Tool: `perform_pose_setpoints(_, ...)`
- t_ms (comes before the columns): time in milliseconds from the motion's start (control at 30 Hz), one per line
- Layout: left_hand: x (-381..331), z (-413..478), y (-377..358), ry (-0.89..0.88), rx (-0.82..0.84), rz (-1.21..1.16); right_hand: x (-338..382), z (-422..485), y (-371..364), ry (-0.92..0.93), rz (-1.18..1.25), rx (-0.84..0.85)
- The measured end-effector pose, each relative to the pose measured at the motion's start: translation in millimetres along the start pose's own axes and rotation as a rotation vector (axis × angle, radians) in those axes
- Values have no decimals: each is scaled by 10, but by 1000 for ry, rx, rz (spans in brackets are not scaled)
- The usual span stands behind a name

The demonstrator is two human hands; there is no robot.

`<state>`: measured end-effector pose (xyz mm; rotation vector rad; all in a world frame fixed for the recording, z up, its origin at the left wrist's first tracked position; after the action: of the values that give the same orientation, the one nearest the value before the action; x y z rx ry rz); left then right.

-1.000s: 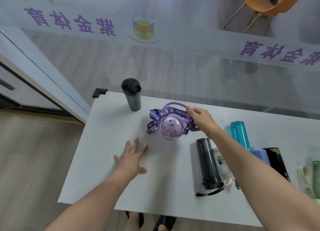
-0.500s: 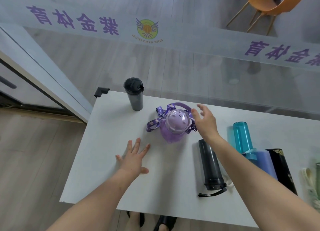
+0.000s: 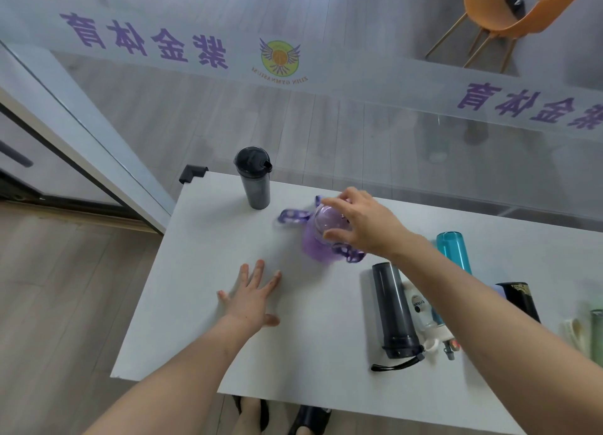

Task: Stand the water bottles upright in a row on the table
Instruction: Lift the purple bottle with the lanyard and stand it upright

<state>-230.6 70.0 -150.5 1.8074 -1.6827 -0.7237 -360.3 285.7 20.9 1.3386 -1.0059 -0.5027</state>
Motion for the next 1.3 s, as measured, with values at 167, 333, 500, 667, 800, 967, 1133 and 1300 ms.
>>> perform_pose_setpoints(167, -2, -28, 18, -4, 5, -21, -145, 86, 53, -366, -158, -20)
perform_pose_setpoints(333, -6, -46, 32, 2, 11, -14, -210, 13, -46, -183, 189, 28)
perform_pose_setpoints(500, -3, -29, 29, 3, -1, 6, -185, -14, -97, -170, 233, -31)
perform_pose_setpoints(667, 2, -27, 61, 4, -7, 17, -166, 29, -156, -239, 295, -87)
perform_pose_setpoints(800, -24, 59, 160, 32, -47, -55, -249, -93, -228, -330, 361, -111)
perform_pose_setpoints(967, -18, 135, 147, 89, -4, -84, -270, -119, -268, -379, 421, -193)
perform_pose_setpoints(1133, -35, 133, 157, 89, 19, -84, -255, -1, -231, -411, 418, -291)
perform_pose_setpoints(1300, -27, 144, 160, 87, 20, -83, -307, 154, -195, -489, 412, -290)
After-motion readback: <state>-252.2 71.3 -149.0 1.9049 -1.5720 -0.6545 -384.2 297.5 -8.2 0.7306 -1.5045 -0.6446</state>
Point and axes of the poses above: each hand's wrist, its own z-axis towards the middle knuckle, its own y-axis out of the back of the hand, x = y × z, the point moved 9 cm from there along z, towards the middle knuckle, and after that the axes turned 10 degrees about y, right-handed, at the moved point
